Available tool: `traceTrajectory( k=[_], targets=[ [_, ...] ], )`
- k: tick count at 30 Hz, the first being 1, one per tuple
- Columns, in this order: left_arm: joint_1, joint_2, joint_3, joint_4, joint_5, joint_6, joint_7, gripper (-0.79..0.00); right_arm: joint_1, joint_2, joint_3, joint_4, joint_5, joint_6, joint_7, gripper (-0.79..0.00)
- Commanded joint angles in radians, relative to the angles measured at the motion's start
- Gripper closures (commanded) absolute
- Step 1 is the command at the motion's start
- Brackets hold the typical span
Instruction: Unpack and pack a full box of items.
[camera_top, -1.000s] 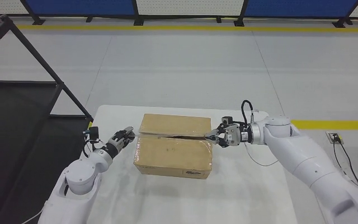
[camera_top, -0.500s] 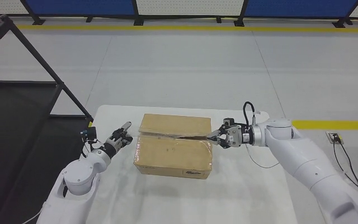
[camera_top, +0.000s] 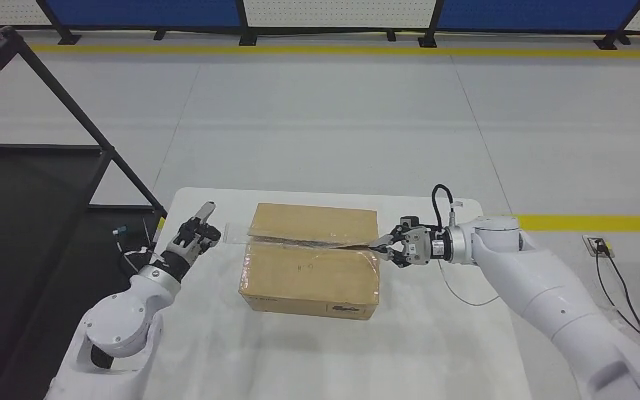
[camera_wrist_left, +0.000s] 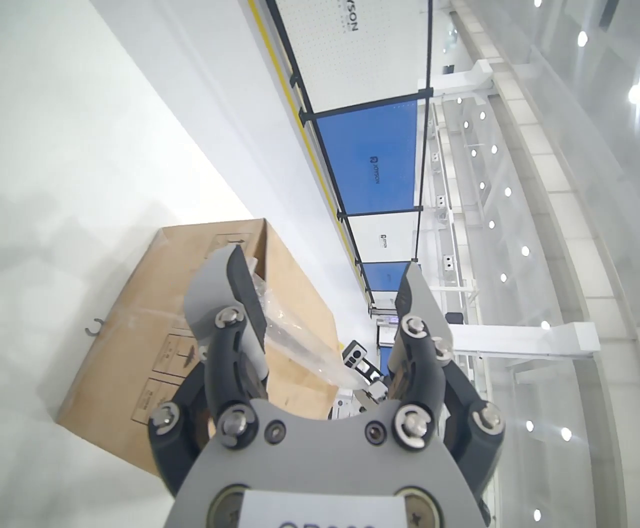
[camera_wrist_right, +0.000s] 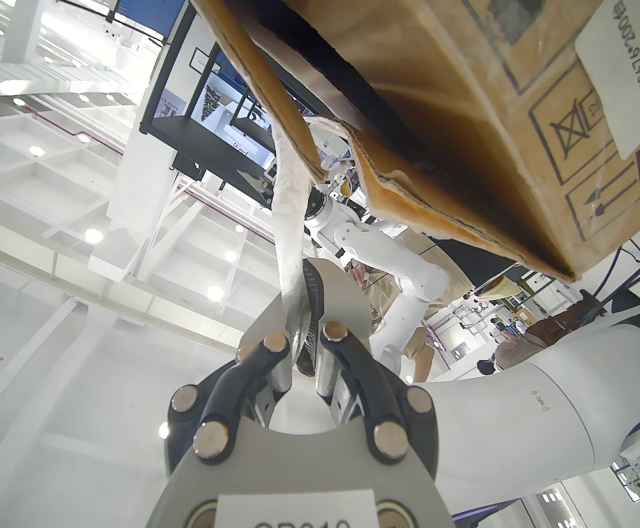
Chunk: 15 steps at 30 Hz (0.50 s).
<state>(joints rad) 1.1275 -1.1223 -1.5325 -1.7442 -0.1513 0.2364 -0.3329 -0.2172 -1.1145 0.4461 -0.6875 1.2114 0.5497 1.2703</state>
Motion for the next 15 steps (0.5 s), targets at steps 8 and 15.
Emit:
traceTrajectory(
  k=[8, 15],
  targets=[
    [-0.043, 0.002, 0.062, -0.029, 0.076, 0.047, -0.083, -0.517, 0.008, -0.005, -0.022, 0.018, 0.022, -0.001, 0.001, 0.0],
    [-0.153, 0.0, 0.14, 0.103, 0.117, 0.079, -0.185, -0.533, 0.015, -0.006, -0.041, 0.024, 0.034, -0.004, 0.005, 0.0]
  ],
)
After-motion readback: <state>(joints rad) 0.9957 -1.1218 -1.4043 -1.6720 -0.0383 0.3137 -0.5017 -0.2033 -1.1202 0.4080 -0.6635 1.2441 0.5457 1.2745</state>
